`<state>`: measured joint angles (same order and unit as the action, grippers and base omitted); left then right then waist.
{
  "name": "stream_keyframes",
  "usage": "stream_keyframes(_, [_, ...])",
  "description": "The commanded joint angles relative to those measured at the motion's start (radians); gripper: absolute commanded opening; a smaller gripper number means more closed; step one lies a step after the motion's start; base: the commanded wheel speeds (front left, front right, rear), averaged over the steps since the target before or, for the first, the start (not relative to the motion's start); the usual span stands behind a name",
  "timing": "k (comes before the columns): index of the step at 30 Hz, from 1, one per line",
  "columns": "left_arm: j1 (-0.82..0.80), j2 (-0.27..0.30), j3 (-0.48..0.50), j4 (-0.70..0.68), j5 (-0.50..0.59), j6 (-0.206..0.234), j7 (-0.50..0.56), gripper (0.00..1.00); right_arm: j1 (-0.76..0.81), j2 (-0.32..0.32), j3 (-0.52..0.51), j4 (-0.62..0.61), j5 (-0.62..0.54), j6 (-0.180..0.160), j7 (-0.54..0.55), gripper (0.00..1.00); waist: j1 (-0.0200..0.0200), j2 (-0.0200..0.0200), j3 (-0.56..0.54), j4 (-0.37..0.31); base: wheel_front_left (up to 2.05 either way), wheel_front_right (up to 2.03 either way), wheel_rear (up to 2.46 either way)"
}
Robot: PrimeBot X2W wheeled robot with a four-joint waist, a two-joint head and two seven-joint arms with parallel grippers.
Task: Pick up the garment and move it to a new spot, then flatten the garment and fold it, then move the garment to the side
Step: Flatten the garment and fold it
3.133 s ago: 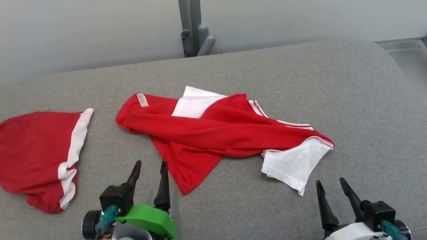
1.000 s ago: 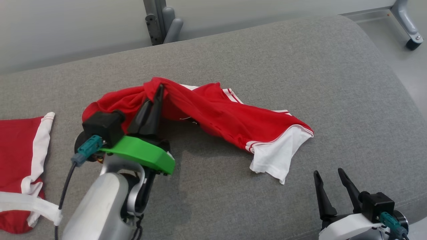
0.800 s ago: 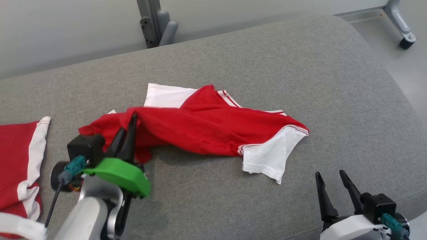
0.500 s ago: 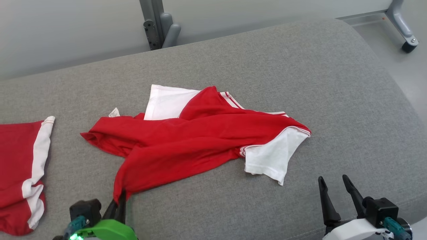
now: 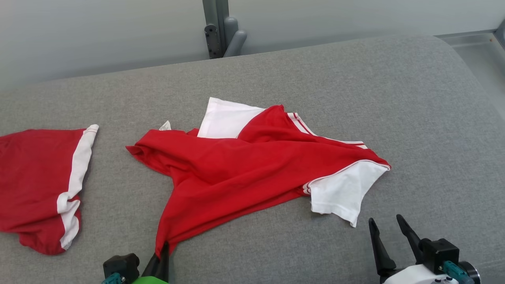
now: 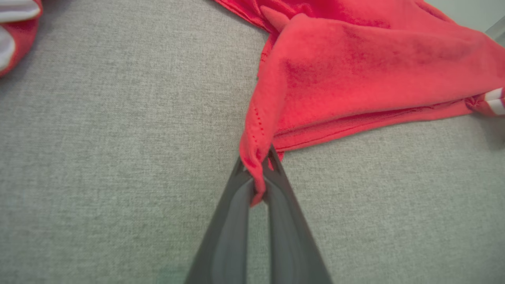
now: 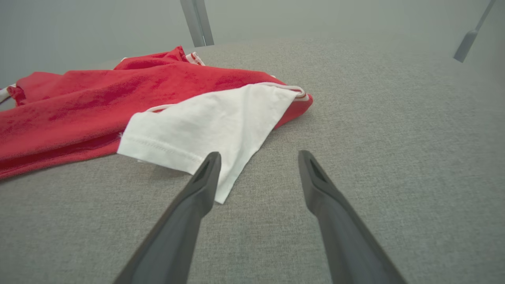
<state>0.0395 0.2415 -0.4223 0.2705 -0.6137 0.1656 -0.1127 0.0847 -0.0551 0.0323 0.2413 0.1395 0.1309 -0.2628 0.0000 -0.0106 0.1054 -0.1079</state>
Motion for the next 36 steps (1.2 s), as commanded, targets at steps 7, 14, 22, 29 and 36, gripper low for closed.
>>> stream_keyframes(7, [-0.037,-0.004,-0.007,0.025,0.0,-0.011,-0.014,0.0,-0.066,-0.01,0.042,0.122,0.006,0.0,-0.003,1.0,0.0,0.0106,-0.016,0.022,0.0,0.0,0.0])
stream_keyframes(14, [-0.05,-0.005,-0.011,0.031,0.0,-0.013,-0.018,0.0,-0.147,-0.005,0.075,0.244,0.008,0.0,-0.003,1.0,0.0,0.0106,-0.011,0.026,0.0,0.0,0.0])
stream_keyframes(22, [-0.047,-0.016,-0.008,0.034,-0.011,-0.007,-0.032,0.71,-0.177,-0.002,0.085,0.285,0.008,0.0,-0.003,1.0,0.0,0.0106,-0.022,0.038,0.0,0.0,0.0])
stream_keyframes(29, [0.018,-0.012,0.006,0.021,-0.015,-0.014,-0.1,1.0,-0.1,-0.011,0.065,0.183,-0.006,0.0,-0.003,1.0,0.0,0.0106,-0.067,0.039,0.0,0.0,0.0])
stream_keyframes(36, [0.103,0.013,0.067,-0.083,0.014,-0.051,-0.151,1.0,-0.014,-0.03,0.016,0.024,-0.032,0.0,-0.003,1.0,0.0,0.0106,-0.096,0.044,0.0,0.0,0.0])
